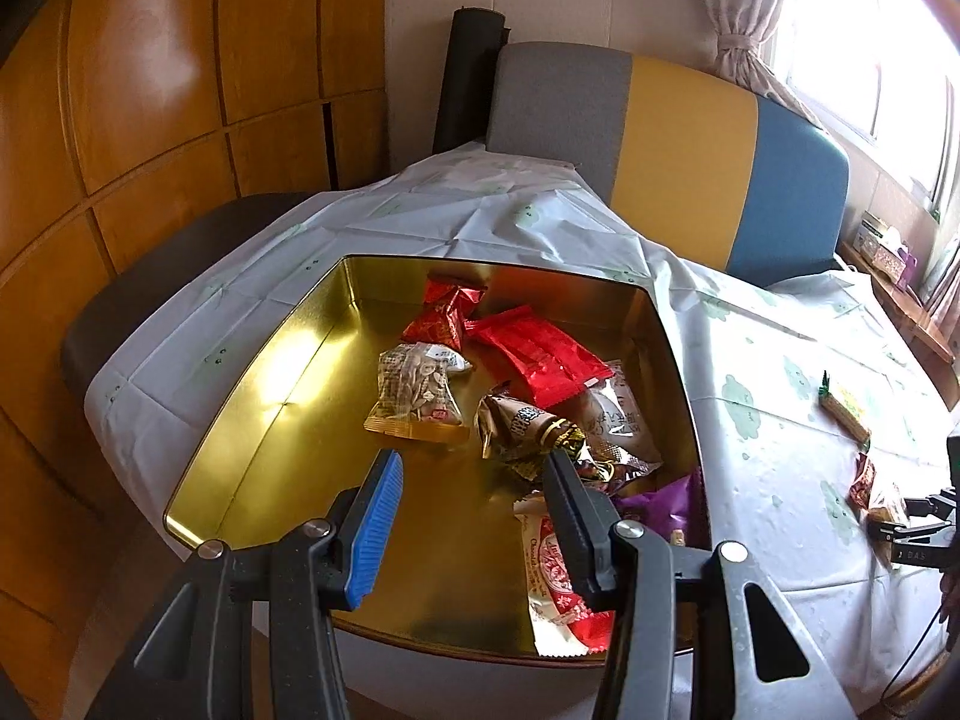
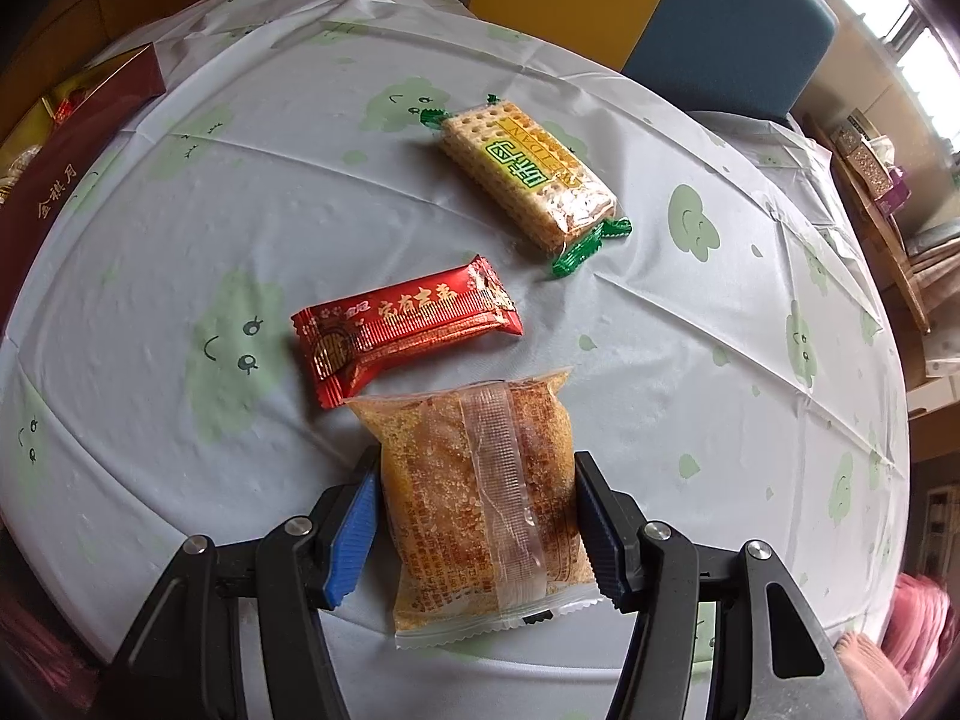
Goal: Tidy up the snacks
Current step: 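Carry the seed bag into the gold tray and open the left tool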
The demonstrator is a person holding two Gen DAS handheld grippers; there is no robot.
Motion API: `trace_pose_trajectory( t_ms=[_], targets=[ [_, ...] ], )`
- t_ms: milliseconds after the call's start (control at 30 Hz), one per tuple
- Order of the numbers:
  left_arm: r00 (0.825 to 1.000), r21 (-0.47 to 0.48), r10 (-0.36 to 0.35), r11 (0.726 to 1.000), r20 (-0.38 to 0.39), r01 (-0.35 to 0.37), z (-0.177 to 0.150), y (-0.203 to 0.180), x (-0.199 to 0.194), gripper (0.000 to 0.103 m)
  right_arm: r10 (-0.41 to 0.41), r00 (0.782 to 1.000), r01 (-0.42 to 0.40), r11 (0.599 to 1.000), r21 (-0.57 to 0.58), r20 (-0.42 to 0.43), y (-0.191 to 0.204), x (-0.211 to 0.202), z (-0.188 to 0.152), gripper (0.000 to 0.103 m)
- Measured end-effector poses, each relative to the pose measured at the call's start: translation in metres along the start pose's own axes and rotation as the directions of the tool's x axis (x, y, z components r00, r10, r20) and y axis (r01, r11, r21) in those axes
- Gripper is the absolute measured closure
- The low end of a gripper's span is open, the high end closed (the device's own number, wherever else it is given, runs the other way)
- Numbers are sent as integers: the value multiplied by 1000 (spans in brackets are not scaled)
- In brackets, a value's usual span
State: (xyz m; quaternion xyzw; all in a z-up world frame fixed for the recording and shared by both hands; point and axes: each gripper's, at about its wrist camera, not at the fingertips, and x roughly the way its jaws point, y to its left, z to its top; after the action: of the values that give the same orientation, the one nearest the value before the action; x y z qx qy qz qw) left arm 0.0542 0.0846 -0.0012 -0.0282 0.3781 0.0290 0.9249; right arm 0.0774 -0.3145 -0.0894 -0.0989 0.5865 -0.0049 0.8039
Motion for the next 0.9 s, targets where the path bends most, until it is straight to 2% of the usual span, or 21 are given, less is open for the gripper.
trace_pose_trajectory(
  t_ms=[367,667,900],
  targets=[
    [1000,-7,-1,1000,12,1,-6,4,-11,54,-18,1000,19,1000,-9,8,2,-1,-1,43],
    [998,12,-7,1000,59,6,-17,5,-42,54,-32,999,32,999,-15,14,6,-3,-3,43],
    [998,-5,-13,1000,65,14,-18,11,-44,54,-39,999,39,999,-7,14,9,-5,-5,43]
  ],
)
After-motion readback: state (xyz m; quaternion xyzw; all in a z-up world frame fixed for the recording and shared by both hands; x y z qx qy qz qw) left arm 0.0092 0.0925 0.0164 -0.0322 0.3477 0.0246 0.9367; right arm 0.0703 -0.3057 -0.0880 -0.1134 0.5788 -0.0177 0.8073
